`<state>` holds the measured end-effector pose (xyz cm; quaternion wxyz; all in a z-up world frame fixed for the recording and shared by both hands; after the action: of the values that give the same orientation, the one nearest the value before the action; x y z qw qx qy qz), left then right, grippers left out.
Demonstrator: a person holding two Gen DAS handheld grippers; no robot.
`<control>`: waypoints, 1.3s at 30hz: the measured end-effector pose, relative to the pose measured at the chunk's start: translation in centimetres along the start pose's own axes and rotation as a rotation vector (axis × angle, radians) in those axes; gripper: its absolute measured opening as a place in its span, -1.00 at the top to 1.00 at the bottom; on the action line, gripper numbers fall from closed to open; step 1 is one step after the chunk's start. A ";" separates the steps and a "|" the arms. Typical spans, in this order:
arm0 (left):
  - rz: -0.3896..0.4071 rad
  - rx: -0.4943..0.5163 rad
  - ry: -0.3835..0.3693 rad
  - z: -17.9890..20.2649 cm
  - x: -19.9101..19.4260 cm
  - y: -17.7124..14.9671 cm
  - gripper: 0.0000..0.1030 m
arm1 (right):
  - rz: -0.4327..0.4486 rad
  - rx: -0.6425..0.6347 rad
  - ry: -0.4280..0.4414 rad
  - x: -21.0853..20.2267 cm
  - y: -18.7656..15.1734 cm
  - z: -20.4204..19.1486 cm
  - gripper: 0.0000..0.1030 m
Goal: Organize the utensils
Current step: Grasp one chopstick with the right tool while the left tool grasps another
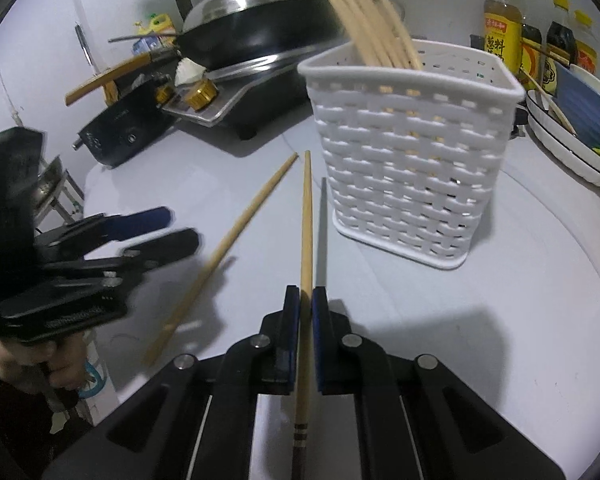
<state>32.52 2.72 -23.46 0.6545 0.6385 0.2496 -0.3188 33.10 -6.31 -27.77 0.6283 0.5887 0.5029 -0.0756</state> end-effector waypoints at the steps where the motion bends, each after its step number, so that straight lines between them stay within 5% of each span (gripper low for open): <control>1: -0.015 0.010 0.015 0.1 0.6 0.1 -0.06 | 0.005 -0.001 0.006 -0.1 0.0 0.0 0.89; 12: -0.071 0.110 0.055 1.0 3.0 0.5 0.26 | 0.028 0.008 0.053 -0.6 -0.4 0.8 0.89; 20: -0.074 0.144 0.010 1.8 3.2 0.6 0.85 | 0.039 0.010 0.053 -0.9 -0.2 0.8 0.89; 28: -0.056 0.108 -0.012 1.1 2.3 0.2 0.87 | 0.058 -0.028 0.049 -1.7 0.8 -0.9 0.89; 39: 0.084 0.057 0.027 -1.8 -3.9 0.8 0.87 | 0.110 -0.040 0.001 -3.7 2.2 -2.1 0.89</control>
<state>30.68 4.84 -20.17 0.6454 0.6710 0.2223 -0.2895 31.73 -5.78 -23.21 0.6429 0.6026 0.4718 -0.0305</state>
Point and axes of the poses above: each gripper's, at about its wrist camera, not at the fingertips, and x roughly the way its jaws point, z to its right, y to its top, the point moved 8 cm from there along x, roughly the way its jaws point, and after that the axes turned 2 degrees about y, right-handed, at the moved point
